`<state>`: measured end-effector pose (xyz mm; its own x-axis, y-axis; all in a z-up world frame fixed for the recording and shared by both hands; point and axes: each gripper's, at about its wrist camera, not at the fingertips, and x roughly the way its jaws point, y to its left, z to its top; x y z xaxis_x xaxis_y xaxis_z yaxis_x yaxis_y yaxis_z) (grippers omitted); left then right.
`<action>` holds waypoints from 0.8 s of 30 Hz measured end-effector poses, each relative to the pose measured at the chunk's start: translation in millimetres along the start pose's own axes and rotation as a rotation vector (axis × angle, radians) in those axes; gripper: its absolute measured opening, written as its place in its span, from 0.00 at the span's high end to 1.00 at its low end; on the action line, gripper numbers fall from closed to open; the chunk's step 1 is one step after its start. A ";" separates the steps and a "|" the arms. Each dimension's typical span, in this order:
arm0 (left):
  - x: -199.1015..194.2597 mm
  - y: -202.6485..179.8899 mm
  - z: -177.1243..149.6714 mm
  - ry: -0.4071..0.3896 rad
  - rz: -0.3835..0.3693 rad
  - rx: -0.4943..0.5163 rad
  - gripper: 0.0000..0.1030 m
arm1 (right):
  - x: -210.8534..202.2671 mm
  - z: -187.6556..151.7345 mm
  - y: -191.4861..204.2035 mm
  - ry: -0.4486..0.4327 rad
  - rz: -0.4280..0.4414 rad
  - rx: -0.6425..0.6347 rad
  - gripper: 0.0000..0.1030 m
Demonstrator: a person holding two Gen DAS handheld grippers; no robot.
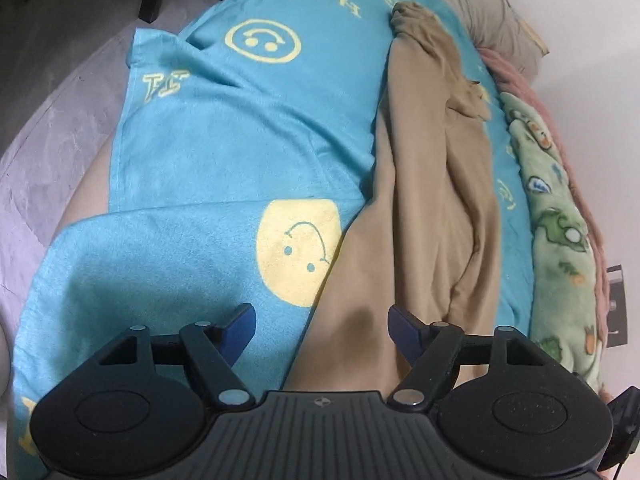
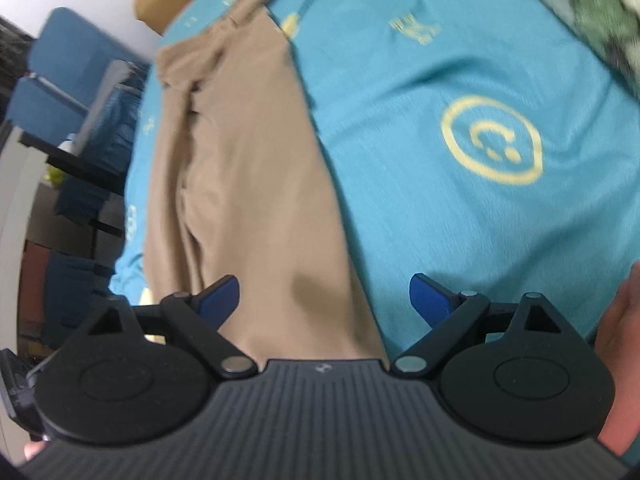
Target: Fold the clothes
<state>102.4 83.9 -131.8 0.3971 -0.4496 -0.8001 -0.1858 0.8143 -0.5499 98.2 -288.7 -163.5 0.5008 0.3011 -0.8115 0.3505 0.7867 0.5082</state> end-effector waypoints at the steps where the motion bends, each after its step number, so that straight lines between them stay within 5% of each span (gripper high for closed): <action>1: 0.8 -3.4 -1.9 0.012 -0.009 0.018 0.19 | 3.6 -0.4 -0.9 0.013 -0.008 0.010 0.09; 5: 3.3 -18.0 -10.4 0.063 -0.052 0.097 0.25 | 12.2 -3.2 -1.6 0.064 0.035 0.020 0.08; 7: 4.8 -22.0 -15.2 0.099 -0.082 0.115 0.40 | 14.5 -5.4 -2.3 0.104 0.081 0.034 0.28; 10: 9.0 -17.6 -21.9 0.107 -0.073 0.095 0.48 | 13.2 -8.3 -4.1 0.125 0.104 0.055 0.33; 14: 13.6 -19.2 -23.3 0.113 -0.050 0.092 0.45 | 12.9 -12.0 -3.5 0.124 0.076 0.056 0.34; 18: 21.0 -22.4 -25.6 0.124 -0.028 0.132 0.38 | 15.7 -22.9 19.1 0.187 0.084 -0.082 0.33; 20: 24.7 -24.0 -26.8 0.130 -0.016 0.152 0.51 | 16.5 -31.3 29.1 0.202 0.064 -0.148 0.41; 21: 26.6 -24.8 -27.4 0.133 -0.011 0.162 0.59 | 16.6 -34.9 34.7 0.196 0.028 -0.187 0.59; 22: 28.4 -25.6 -28.0 0.136 -0.005 0.172 0.83 | 15.9 -37.7 38.4 0.188 -0.006 -0.214 0.71; 23: 29.0 -26.0 -27.8 0.138 0.004 0.165 0.94 | 15.0 -39.4 41.6 0.186 -0.031 -0.235 0.83; 24: 26.2 -25.1 -25.6 0.128 -0.005 0.152 0.95 | 11.3 -38.9 43.8 0.181 -0.032 -0.241 0.84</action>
<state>94.4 42.3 -145.1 0.2781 -0.4886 -0.8270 -0.0428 0.8538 -0.5189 88.4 -229.9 -161.7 0.3360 0.3482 -0.8751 0.1550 0.8960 0.4161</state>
